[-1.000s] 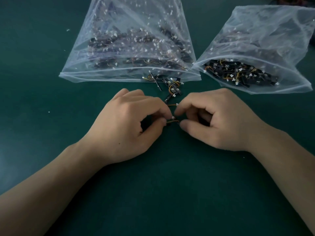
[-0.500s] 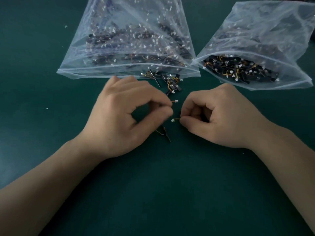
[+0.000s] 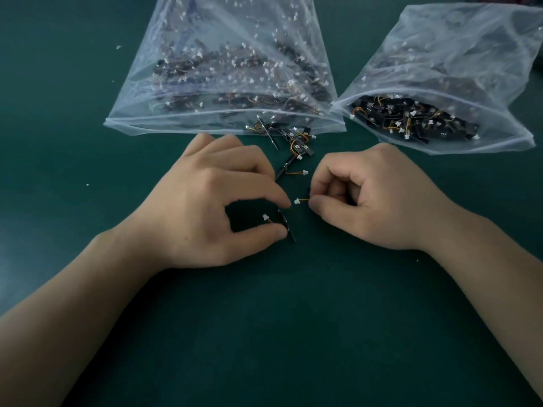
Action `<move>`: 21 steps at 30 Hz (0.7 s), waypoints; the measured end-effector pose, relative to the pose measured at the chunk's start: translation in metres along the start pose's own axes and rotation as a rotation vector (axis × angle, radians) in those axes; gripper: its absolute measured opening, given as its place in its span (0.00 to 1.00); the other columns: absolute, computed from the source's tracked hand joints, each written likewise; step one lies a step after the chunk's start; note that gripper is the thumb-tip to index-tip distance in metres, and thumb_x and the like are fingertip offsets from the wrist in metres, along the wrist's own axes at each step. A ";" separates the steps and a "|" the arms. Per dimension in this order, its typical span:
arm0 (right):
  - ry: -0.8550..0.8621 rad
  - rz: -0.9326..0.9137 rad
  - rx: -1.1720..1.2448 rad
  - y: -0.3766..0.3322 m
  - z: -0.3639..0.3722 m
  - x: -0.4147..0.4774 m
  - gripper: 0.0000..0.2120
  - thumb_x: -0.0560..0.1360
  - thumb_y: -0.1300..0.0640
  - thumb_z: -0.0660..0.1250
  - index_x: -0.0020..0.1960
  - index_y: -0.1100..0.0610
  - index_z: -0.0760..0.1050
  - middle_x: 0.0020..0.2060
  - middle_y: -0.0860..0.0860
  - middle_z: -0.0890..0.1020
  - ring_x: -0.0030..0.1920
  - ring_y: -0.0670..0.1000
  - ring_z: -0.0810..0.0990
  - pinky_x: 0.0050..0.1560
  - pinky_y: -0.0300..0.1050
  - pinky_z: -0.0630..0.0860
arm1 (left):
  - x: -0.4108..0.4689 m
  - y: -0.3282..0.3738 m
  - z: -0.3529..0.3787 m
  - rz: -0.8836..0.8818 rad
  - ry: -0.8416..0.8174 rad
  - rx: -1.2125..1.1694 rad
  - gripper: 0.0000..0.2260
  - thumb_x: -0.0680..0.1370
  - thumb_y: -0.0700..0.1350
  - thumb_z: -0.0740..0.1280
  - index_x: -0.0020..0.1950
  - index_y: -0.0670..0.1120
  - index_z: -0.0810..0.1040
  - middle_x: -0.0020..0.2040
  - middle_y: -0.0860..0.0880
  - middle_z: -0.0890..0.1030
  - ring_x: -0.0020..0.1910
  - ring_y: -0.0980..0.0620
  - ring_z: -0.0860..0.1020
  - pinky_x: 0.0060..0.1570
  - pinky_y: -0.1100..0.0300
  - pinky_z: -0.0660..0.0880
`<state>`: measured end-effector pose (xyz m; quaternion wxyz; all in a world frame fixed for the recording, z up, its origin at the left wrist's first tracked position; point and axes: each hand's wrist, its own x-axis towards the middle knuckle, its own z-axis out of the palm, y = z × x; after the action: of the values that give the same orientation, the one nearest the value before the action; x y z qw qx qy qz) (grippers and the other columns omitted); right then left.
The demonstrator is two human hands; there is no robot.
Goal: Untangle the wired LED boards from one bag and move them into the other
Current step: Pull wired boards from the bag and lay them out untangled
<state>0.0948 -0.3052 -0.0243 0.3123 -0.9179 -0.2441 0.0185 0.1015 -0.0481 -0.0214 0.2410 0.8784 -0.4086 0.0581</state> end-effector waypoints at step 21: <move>-0.026 -0.087 0.017 0.005 -0.002 0.002 0.06 0.73 0.55 0.72 0.48 0.45 0.85 0.35 0.39 0.79 0.35 0.41 0.77 0.36 0.38 0.67 | 0.001 0.001 0.002 0.018 -0.074 -0.050 0.07 0.75 0.44 0.71 0.44 0.56 0.85 0.51 0.57 0.78 0.50 0.53 0.74 0.54 0.48 0.64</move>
<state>0.0994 -0.3090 -0.0256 0.3174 -0.9034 -0.2877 0.0189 0.1017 -0.0506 -0.0228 0.2469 0.8699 -0.4266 0.0176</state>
